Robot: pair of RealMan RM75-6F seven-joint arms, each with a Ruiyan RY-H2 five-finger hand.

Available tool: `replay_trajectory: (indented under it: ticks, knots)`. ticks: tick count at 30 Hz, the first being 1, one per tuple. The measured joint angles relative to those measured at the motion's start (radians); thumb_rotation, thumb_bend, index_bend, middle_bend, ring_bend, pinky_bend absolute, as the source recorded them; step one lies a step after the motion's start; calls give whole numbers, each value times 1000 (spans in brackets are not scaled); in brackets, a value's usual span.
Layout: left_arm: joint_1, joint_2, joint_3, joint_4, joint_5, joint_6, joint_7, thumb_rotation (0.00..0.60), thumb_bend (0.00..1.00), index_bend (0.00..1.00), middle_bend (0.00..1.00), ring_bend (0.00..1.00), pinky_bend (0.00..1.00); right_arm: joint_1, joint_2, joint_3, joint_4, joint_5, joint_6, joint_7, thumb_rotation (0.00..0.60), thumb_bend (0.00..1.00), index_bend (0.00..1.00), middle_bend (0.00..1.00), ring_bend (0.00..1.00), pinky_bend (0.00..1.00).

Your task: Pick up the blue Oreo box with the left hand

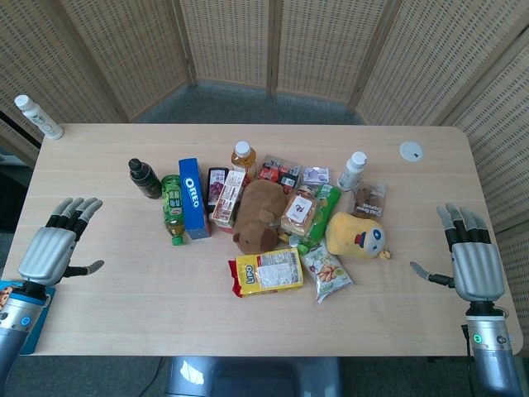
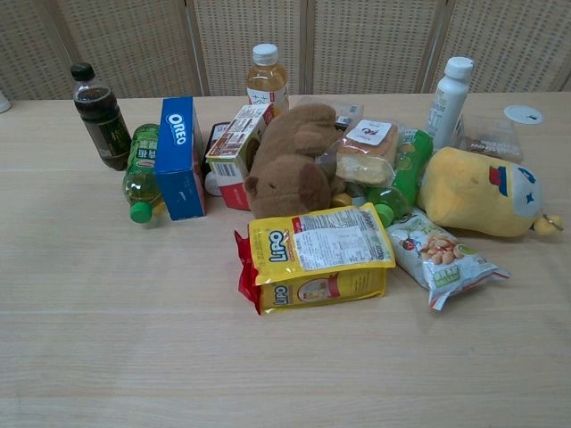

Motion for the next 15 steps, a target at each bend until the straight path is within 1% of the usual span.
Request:
replay_trajectory:
  ticks: [9, 15]
  knots:
    - [-20, -3, 1, 3, -3, -34, 17, 600, 156, 0, 0, 0, 0, 4, -7, 2, 9, -7, 0, 12, 357, 0, 0, 31, 67, 0]
    - [-60, 2, -4, 24, -4, -92, 46, 600, 159, 0, 0, 0, 0, -2, -2, 2, 3, -5, 8, 9, 356, 0, 0, 31, 67, 0]
